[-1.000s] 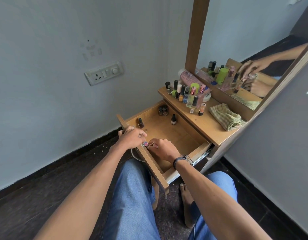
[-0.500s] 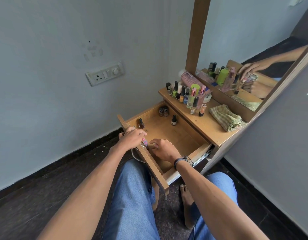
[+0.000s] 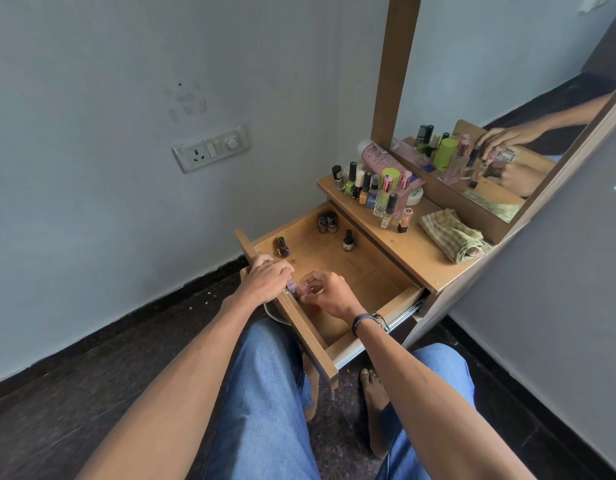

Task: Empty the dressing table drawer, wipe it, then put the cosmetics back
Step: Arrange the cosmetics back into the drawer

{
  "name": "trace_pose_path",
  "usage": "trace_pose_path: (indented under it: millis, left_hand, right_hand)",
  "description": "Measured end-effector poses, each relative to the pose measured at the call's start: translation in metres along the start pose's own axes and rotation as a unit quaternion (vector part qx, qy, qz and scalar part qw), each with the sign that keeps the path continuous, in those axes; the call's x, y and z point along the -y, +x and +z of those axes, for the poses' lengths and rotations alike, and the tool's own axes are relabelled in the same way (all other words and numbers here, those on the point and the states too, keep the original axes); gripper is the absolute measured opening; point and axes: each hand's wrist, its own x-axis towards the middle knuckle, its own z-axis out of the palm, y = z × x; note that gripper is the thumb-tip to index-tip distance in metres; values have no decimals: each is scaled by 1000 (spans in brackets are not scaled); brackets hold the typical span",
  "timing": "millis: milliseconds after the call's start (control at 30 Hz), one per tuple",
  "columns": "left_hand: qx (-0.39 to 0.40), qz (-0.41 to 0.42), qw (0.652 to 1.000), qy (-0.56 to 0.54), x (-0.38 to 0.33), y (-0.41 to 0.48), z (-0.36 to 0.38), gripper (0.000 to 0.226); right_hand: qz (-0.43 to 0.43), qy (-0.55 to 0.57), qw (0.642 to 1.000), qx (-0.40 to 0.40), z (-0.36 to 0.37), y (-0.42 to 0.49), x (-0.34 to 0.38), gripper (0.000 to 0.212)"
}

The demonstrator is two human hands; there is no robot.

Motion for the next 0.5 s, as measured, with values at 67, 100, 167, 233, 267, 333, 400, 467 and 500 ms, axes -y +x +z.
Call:
trace_pose_path:
  millis: [67,100,167,233,267,333,400,467,500]
  left_hand:
    - [0,-1,1000,8,-1,0,0,39]
    - [0,-1,1000,14,-1,0,0,39]
    - [4,-4,1000,22,-1,0,-1,39]
    - [9,-6,1000,29,-1,1,-1,40]
    - [10,-7,999,32,0,1,-1,40]
    - [11,-7,999,34,-1,1,-2,40]
    - [9,-7,999,35,-3,-1,-4,40]
    - [7,-8,999,38,-5,-2,-5,41]
    - [7,-8,999,40,-7,-3,-6,41]
  right_hand:
    - [-9,-12,1000,0,1,-1,1,25]
    - [-10,-14,1000,-2,1,-1,0,24]
    - [-16,-11,1000,-3,1,-1,0,23]
    - [-26,-10,1000,5,1,-1,0,22]
    - [-29,-8,999,11,1,-1,-1,22]
    - [-33,-4,999,20,2,-1,-1,23]
    - [-31,1,999,26,3,-1,-1,24]
    - [-25,9,999,32,3,-1,-1,27]
    - [-22,11,999,35,4,-1,-2,29]
